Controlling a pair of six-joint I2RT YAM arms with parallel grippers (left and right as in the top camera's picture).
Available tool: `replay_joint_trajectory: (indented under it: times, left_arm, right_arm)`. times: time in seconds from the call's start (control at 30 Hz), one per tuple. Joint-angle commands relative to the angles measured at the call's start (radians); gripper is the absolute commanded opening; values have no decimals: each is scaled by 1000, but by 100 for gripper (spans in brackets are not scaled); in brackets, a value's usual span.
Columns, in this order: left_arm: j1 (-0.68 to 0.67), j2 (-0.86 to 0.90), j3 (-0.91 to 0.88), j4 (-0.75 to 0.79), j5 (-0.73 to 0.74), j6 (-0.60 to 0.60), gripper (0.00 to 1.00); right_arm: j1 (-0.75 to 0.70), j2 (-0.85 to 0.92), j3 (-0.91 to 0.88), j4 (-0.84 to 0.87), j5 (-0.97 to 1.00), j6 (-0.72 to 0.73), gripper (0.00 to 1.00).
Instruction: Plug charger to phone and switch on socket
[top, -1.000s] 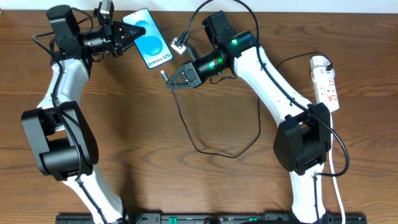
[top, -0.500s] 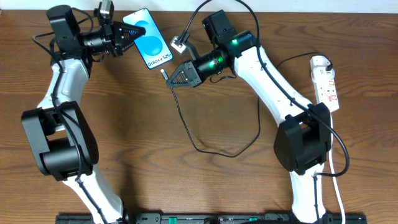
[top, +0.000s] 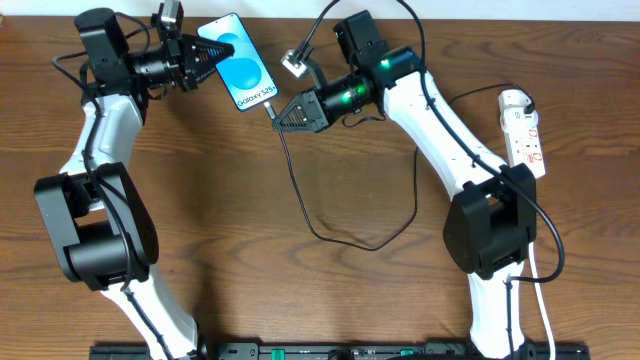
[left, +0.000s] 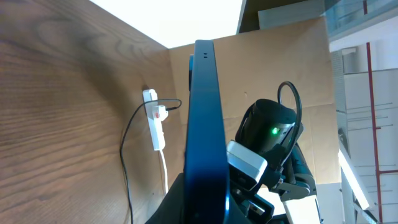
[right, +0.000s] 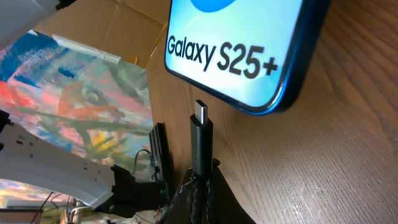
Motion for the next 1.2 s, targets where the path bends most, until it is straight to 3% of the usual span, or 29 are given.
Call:
replay_joint_trajectory:
  times: [0.0, 1.17]
  left_arm:
    - [0, -8, -8, 5, 29, -9, 8]
    - [-16, -8, -8, 6, 29, -9, 7]
  right_arm:
    - [-3, 7, 0, 1, -18, 4, 1]
    - [22, 10, 0, -17, -6, -8, 1]
